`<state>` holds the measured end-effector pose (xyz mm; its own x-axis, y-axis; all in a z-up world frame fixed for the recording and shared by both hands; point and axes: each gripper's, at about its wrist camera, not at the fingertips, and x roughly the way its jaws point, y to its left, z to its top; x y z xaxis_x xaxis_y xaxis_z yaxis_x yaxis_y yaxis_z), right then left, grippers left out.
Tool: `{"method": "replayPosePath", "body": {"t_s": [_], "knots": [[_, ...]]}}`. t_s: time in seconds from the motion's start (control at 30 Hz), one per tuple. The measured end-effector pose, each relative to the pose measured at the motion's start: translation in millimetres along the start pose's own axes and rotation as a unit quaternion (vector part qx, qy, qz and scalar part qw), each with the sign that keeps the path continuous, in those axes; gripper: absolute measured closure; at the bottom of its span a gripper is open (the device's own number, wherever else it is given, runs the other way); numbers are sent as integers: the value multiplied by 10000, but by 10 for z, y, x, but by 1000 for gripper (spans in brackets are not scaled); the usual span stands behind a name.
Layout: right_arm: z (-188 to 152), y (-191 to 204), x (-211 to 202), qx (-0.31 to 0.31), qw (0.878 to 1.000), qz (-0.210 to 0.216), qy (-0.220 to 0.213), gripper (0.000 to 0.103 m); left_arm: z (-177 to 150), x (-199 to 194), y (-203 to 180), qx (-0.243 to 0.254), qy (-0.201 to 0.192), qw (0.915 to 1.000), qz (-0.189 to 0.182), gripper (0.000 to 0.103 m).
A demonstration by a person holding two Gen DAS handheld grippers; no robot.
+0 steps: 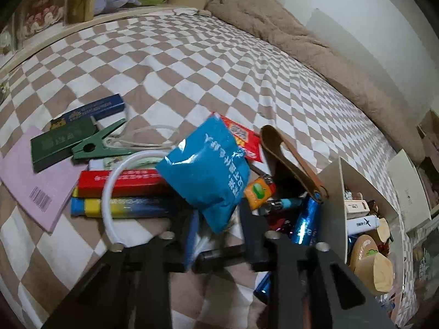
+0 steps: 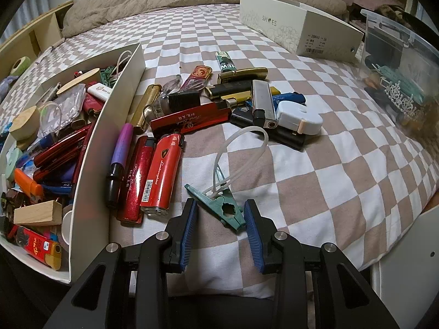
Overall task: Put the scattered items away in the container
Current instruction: 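Close left tool on the blue plastic packet while right tool holds the clothespin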
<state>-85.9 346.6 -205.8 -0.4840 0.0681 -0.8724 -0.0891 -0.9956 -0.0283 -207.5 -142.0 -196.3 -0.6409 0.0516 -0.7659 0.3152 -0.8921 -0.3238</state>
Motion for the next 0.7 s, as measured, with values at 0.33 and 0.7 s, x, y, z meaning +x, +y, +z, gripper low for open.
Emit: {"method": "replayPosePath", "body": {"t_s": [0.33,0.7], "knots": [[-3,-4,20,13,10000,32,3,67,87,-122,-393,1263,-855,9851,798,25],[-17,26,36,-25,10000,-15,20,67,120,247,-426,1550,-530,9753,1484,16]]}}
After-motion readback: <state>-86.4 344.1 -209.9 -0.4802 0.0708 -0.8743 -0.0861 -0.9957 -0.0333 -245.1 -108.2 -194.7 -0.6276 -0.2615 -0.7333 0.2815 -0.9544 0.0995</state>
